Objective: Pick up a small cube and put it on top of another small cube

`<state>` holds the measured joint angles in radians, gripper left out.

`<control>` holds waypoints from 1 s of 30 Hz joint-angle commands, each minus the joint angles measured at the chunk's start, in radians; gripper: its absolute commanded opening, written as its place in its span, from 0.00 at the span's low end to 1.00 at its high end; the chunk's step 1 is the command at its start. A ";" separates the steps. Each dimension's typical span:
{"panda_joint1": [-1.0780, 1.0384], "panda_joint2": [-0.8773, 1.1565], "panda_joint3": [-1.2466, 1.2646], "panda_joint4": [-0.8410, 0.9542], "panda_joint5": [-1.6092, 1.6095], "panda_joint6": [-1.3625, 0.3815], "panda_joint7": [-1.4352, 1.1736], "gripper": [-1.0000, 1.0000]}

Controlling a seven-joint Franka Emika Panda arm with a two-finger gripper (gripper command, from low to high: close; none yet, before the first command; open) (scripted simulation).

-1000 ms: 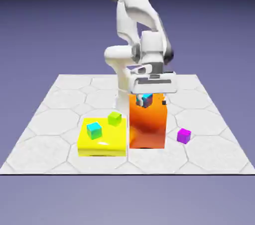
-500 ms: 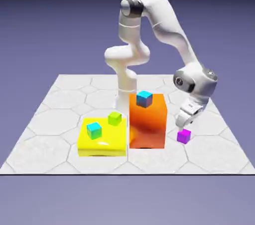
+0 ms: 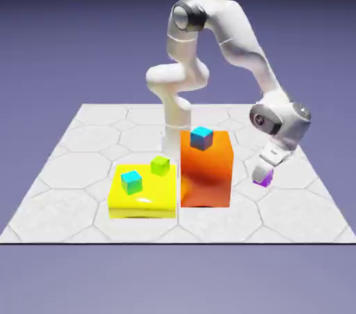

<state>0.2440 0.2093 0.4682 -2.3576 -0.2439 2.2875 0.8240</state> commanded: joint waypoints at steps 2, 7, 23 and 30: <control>-0.026 -0.073 0.008 -0.006 0.007 0.007 0.016 0.00; -0.125 -0.254 -0.031 -0.058 0.071 -0.003 0.091 0.00; -0.567 -0.702 -0.480 -0.422 0.455 -0.197 0.527 0.00; -0.545 -0.563 -0.508 -0.511 0.529 -0.044 0.510 0.00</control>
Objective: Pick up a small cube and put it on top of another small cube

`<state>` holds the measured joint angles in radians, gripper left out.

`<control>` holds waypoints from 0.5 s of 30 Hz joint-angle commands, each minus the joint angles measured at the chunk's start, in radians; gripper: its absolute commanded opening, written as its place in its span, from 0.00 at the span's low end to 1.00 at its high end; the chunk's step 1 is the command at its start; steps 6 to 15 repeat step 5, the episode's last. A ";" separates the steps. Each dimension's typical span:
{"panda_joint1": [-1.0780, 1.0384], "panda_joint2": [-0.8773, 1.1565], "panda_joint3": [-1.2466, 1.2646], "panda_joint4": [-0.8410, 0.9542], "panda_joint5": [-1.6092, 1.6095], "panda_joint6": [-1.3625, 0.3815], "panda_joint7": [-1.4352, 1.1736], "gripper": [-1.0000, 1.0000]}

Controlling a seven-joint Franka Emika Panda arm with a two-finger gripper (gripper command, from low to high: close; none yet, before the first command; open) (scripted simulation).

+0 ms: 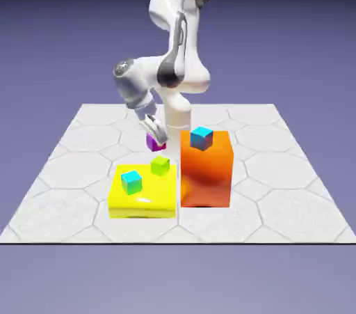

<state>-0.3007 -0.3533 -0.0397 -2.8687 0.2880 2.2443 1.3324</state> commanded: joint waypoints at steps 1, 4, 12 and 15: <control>0.007 0.027 0.003 -0.017 0.011 0.043 -0.007 0.00; 0.011 0.039 0.004 -0.025 0.017 0.062 -0.011 1.00; 0.003 0.012 0.001 -0.008 0.003 0.019 -0.002 1.00; 0.003 0.012 0.001 -0.008 0.003 0.019 -0.002 1.00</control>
